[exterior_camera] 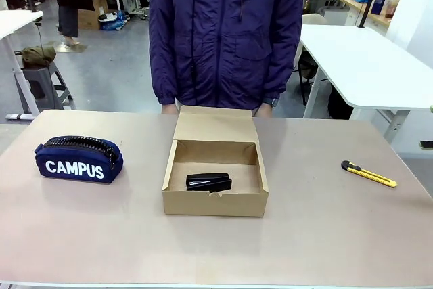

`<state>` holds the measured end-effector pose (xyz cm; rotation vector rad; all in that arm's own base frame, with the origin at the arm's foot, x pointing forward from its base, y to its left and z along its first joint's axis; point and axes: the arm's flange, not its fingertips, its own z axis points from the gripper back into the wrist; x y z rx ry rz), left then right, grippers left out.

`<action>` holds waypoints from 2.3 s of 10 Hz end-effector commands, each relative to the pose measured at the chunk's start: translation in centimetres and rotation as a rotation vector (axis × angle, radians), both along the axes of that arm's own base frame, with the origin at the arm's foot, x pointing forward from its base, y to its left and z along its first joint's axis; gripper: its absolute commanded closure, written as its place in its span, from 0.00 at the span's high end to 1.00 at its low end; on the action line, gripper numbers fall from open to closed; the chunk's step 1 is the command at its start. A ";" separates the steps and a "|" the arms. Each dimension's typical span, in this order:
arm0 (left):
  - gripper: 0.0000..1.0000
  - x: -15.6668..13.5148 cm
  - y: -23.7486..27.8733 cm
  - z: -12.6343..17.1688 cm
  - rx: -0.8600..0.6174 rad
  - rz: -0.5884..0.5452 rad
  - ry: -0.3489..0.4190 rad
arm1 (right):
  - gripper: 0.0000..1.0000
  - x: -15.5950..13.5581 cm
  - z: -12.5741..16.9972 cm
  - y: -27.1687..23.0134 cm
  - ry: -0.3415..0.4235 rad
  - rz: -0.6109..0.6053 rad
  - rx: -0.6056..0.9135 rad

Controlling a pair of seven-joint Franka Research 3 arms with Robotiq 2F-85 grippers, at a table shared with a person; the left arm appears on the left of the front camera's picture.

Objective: Pack the item into the box.
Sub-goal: Pick up the item indicated by the person and place it inside the Mailer Box, then close the Mailer Box.

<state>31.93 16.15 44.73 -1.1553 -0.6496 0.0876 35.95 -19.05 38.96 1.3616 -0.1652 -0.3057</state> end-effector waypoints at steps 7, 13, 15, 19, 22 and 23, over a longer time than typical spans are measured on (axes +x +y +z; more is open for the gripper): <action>1.00 -0.1 -0.3 -0.1 -0.009 -0.001 -0.028 | 1.00 -0.3 0.7 0.2 -0.004 0.020 -0.014; 1.00 -0.1 -0.3 -0.1 -0.009 -0.001 -0.028 | 1.00 -0.3 0.7 0.2 -0.004 0.020 -0.014; 1.00 -0.1 -0.3 -0.1 -0.009 -0.001 -0.028 | 1.00 -0.3 0.7 0.2 -0.004 0.020 -0.014; 1.00 -0.1 -0.3 -0.1 -0.009 -0.001 -0.028 | 1.00 -0.3 0.7 0.2 -0.004 0.020 -0.014; 1.00 -0.1 -0.3 -0.1 -0.009 -0.001 -0.028 | 1.00 -0.3 0.7 0.2 -0.004 0.020 -0.014; 1.00 -0.1 -0.3 -0.1 -0.009 -0.001 -0.028 | 1.00 -0.3 0.7 0.2 -0.004 0.020 -0.014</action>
